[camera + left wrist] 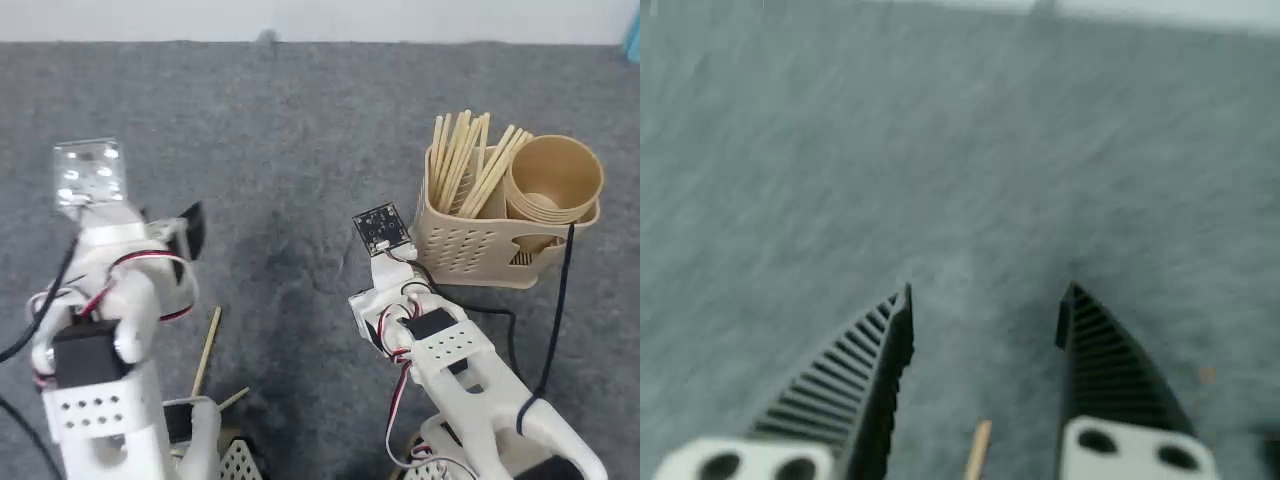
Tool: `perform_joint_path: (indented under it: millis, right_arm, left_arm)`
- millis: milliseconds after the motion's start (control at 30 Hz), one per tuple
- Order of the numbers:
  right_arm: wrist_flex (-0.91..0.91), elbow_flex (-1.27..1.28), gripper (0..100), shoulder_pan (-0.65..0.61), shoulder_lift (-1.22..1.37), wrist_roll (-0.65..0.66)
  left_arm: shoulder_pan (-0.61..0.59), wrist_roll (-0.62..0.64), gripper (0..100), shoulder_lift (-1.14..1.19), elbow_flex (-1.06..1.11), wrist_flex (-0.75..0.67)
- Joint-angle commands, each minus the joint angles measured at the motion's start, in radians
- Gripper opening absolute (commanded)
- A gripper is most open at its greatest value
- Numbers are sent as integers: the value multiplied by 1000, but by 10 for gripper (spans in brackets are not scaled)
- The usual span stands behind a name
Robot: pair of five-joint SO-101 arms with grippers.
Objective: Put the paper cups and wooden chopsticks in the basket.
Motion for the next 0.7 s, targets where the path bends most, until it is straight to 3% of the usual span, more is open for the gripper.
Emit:
perform_joint_path:
  millis: [0,133,267,467,667]
  right_arm:
    - [-21,-64,9,-10,8,17]
    - [19,-71,9,-24,7,34]
    - [90,-80,9,-125,-4,109]
    - [343,-253,9,-272,-5,161]
    - [364,-336,9,-467,7,130]
  left_arm:
    - [-212,-14,225,-17,12,3]
    - [-474,-15,227,-12,13,-55]
    - [-704,-6,225,2,87,-305]
    - [-876,14,225,141,108,-543]
    - [-970,15,225,493,-189,-483]
